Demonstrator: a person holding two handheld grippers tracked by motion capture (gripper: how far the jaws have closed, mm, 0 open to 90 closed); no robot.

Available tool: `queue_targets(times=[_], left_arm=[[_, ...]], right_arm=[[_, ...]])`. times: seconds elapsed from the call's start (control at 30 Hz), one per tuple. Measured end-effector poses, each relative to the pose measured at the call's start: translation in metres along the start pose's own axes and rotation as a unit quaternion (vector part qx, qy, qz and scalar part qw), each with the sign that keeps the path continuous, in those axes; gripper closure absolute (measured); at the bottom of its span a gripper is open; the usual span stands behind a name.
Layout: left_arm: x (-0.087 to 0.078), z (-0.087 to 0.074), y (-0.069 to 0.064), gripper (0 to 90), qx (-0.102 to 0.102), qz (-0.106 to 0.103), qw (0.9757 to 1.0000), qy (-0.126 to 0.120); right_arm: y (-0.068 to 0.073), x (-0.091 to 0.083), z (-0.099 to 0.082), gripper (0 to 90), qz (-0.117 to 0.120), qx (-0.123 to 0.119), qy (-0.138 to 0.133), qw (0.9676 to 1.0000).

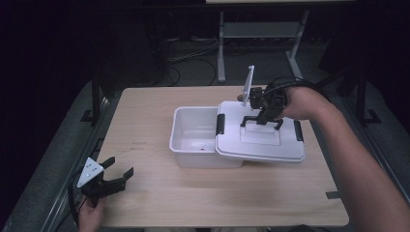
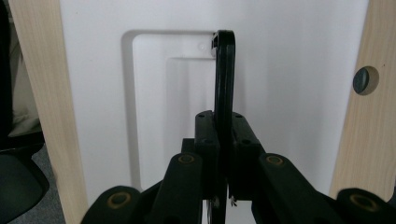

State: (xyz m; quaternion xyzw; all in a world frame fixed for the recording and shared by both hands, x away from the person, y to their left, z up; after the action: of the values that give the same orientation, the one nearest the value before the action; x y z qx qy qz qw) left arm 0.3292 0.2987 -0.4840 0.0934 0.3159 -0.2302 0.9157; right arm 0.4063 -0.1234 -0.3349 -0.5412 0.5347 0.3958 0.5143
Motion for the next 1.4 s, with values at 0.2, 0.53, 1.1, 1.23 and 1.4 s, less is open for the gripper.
queue_targets(times=[0.2,0.53,1.1,1.23,1.4], left_arm=[[0.000,0.000,0.001,16.3,0.000,0.000,1.0000,0.000],[0.000,-0.001,0.001,16.3,-0.002,0.001,1.0000,0.002],[-0.002,-0.001,0.002,16.3,-0.005,0.003,1.0000,-0.003],[-0.002,-0.001,0.003,16.3,-0.005,0.002,1.0000,-0.002],[-0.002,-0.001,0.003,16.3,-0.005,0.003,1.0000,-0.003]], right_arm=[[-0.002,-0.002,0.013,84.0,-0.001,-0.009,0.001,1.0000],[-0.004,-0.004,0.036,84.0,0.001,-0.020,0.000,0.9998],[-0.006,-0.007,0.073,84.0,0.001,-0.041,0.003,0.9991],[-0.006,-0.008,0.081,84.0,0.000,-0.046,0.004,0.9989],[-0.006,-0.009,0.092,84.0,-0.001,-0.051,0.003,0.9987]])
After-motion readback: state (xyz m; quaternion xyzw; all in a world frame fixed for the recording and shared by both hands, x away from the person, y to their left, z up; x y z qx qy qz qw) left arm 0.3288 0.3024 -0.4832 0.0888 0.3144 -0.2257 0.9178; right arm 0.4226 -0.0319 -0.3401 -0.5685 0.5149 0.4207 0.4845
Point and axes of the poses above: each handheld gripper's, and its own axes: x roughly forward along the jaws, z roughly out of its top, y roughly to its left, the point moved 10 cm from there along x, roughly forward along the jaws, and after that the axes turned 15 degrees about y, right-handed, at the moved point
